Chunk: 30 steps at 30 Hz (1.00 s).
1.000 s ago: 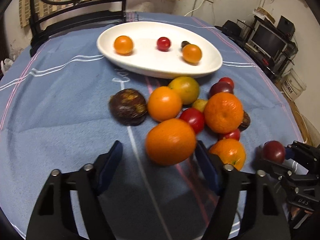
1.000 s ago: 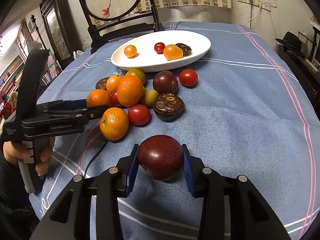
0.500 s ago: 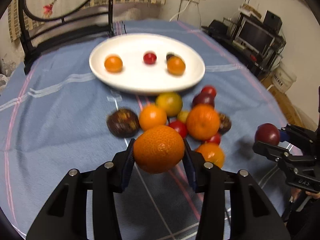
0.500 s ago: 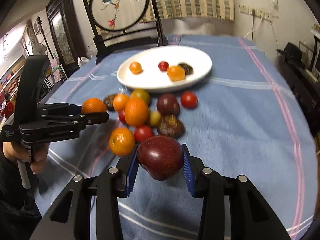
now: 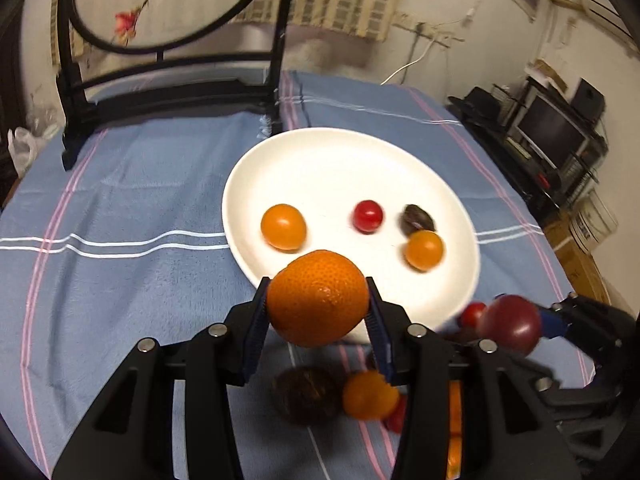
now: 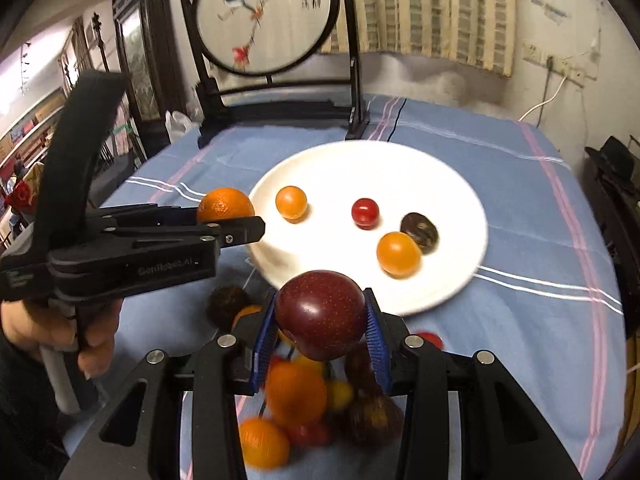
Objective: Organize fruits
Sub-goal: 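Place the dark red tomato and mandarin on the white plate, then grasp a mandarin with the right tool while the left tool grasps a brown fruit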
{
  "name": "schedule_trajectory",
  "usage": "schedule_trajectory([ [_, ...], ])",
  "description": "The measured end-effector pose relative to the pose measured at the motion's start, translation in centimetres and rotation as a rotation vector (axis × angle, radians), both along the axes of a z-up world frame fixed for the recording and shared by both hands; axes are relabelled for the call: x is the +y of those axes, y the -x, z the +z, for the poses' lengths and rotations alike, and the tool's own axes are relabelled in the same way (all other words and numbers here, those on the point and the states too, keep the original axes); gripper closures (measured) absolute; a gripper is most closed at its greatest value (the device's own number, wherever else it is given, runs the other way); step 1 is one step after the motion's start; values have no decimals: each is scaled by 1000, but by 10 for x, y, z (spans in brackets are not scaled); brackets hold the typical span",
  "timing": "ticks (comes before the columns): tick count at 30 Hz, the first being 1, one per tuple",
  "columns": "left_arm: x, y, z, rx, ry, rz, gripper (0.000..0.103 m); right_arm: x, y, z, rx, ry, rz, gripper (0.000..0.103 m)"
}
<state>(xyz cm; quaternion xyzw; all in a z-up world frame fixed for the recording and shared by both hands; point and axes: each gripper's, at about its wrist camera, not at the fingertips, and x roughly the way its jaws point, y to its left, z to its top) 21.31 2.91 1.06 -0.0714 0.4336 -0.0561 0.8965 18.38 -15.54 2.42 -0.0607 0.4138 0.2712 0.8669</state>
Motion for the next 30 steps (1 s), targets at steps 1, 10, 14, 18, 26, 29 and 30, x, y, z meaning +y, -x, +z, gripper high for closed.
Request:
schedule_trajectory([
  [1, 0, -6, -2, 5, 0, 4, 59, 6, -9, -6, 18, 10, 1, 62],
  [10, 0, -47, -27, 61, 12, 12, 59, 33, -53, -41, 89, 92, -8, 61],
  [14, -5, -57, -27, 34, -11, 21, 49, 35, -63, -50, 111, 96, -15, 58],
  [18, -2, -48, -9, -37, 14, 38, 29, 19, -61, -38, 119, -6, -57, 45],
  [26, 8, 2, 4, -68, -30, 53, 17, -36, -22, -12, 69, -96, -110, 33],
  [29, 10, 23, -1, -61, -45, 58, 11, -53, -3, -16, 92, -82, -133, 30],
  [30, 10, 29, -2, -62, -53, 59, 9, -57, 2, -18, 105, -88, -136, 30],
])
